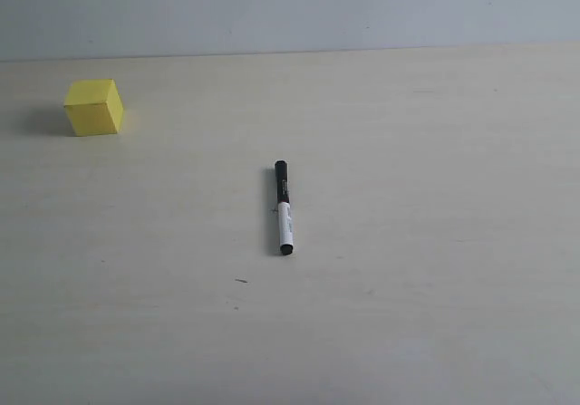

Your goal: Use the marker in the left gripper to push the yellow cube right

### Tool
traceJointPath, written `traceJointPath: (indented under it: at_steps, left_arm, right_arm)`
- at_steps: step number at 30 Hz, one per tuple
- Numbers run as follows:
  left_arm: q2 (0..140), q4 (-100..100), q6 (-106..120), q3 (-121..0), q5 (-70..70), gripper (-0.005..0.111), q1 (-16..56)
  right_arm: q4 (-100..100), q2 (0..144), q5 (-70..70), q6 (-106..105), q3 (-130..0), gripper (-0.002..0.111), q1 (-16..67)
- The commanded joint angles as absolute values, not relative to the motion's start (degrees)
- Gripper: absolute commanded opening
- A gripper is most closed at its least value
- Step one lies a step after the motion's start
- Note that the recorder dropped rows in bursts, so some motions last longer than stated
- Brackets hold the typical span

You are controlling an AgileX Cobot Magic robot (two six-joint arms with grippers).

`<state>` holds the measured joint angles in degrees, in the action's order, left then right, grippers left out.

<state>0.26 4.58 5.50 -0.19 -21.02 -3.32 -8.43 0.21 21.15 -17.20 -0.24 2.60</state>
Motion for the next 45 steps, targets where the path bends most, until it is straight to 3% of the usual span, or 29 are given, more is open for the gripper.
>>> traceJointPath:
  at_steps: [1, 8, 16, 20, 25, 31, 33, 37, 41, 45]
  left_arm:
    - [0.0, 4.55, 5.84, 0.0, -20.65, 0.0, -3.34]
    - [0.0, 9.32, 5.82, 0.0, -16.17, 0.0, -3.34]
    - [0.0, 9.69, -7.18, 0.0, 15.84, 0.0, -3.34]
    - [0.0, 9.69, -29.33, 0.0, 19.5, 0.0, -3.34]
    - [0.0, 9.69, -40.99, 0.0, 20.09, 0.0, -3.34]
    - [0.0, 8.75, -40.29, -0.24, 44.45, 0.0, -3.34]
    - [0.8, 4.57, -36.61, -3.69, 46.65, 0.0, -3.34]
    - [9.29, -2.24, -21.86, -13.96, 42.75, 0.0, -3.34]
    - [33.36, -2.13, -12.38, -27.07, 40.25, 0.0, -3.34]
    - [58.66, 1.18, -14.31, -37.93, 25.53, 0.0, -3.34]
  right_arm:
    - [-8.6, 0.0, 20.39, -17.3, 0.0, 0.0, 2.68]
    - [-8.6, 0.0, 20.39, -17.3, 0.0, 0.0, 2.68]
    - [-8.6, 0.0, 20.39, -17.3, 0.0, 0.0, 2.68]
    - [-8.6, 0.0, 20.39, -17.3, 0.0, 0.0, 2.68]
    - [-8.6, 0.0, 20.39, -17.3, 0.0, 0.0, 2.68]
    - [-8.6, 0.0, 20.39, -17.3, 0.0, 0.0, 2.68]
    - [-8.6, 0.0, 20.39, -17.3, 0.0, 0.0, 2.68]
    - [-8.6, 0.0, 20.39, -17.3, 0.0, 0.0, 2.68]
    - [-8.6, 0.0, 20.39, -17.3, 0.0, 0.0, 2.68]
    - [-8.6, 0.0, 20.39, -17.3, 0.0, 0.0, 2.68]
